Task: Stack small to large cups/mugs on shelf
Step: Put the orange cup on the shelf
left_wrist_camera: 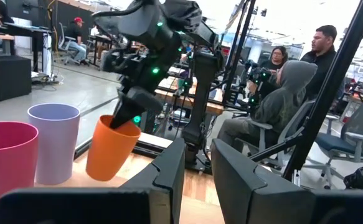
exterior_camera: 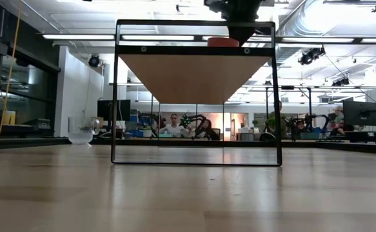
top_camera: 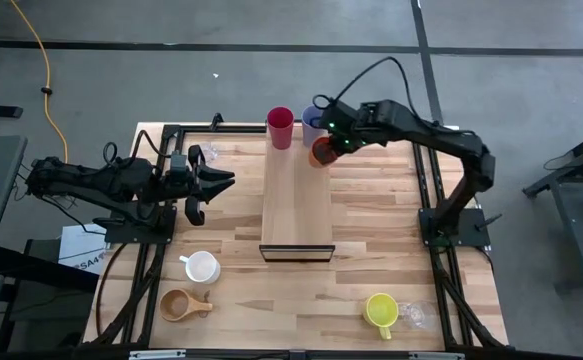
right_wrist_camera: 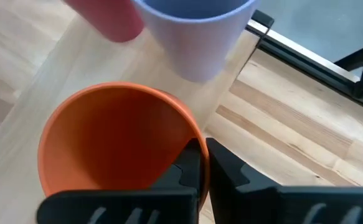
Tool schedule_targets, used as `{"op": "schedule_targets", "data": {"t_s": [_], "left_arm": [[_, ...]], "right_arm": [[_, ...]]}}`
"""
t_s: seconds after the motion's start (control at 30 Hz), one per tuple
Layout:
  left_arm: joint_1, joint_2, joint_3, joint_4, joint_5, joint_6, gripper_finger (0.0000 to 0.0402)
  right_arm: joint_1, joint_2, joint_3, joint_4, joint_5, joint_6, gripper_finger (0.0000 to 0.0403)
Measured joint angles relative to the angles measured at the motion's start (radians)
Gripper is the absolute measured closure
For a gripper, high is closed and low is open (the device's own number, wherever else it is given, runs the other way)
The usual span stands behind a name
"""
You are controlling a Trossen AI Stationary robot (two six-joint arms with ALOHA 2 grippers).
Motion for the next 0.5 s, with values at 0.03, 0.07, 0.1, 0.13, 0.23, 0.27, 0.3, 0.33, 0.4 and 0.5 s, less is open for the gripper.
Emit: {"op": "schedule_targets", "data": {"t_s": [0.03,0.07,0.1,0.13,0.23,0.27,0.3,0.33,0.4,0.5], "left_arm": [[0.000,0.000,0.000,0.000,0.000,0.000,0.0332],[0.000,0.000,0.000,0.000,0.000,0.000,0.0332],[0.000,0.000,0.000,0.000,0.000,0.000,0.0332],[0.000,0.000,0.000,0.000,0.000,0.000,0.0332],[0.000,0.000,0.000,0.000,0.000,0.000,0.0332],[0.000,0.000,0.000,0.000,0.000,0.000,0.0332],[0.000,0.000,0.000,0.000,0.000,0.000,0.0332],[0.000,0.000,0.000,0.000,0.000,0.000,0.0332],[0.000,0.000,0.000,0.000,-0.001,0.000,0.0332],[0.000,0.000,0.000,0.000,-0.001,0.000,0.0332]], "right_arm": [[-0.001,0.011,0.009,-0.006,0.001,0.002,0.0403],[-0.003,0.021,0.017,-0.007,0.001,0.002,0.0403],[-0.004,0.029,0.024,-0.007,0.000,0.003,0.0403],[-0.007,0.038,0.030,-0.007,0.000,0.009,0.0403],[-0.010,0.053,0.040,-0.012,-0.007,0.024,0.0403],[-0.012,0.055,0.040,-0.011,-0.012,0.028,0.0403],[-0.014,0.056,0.040,-0.011,-0.018,0.036,0.0403],[-0.016,0.057,0.040,-0.010,-0.019,0.045,0.0403],[-0.020,0.058,0.040,-0.010,-0.020,0.047,0.0403],[-0.025,0.059,0.040,0.003,-0.020,0.047,0.0402]]}}
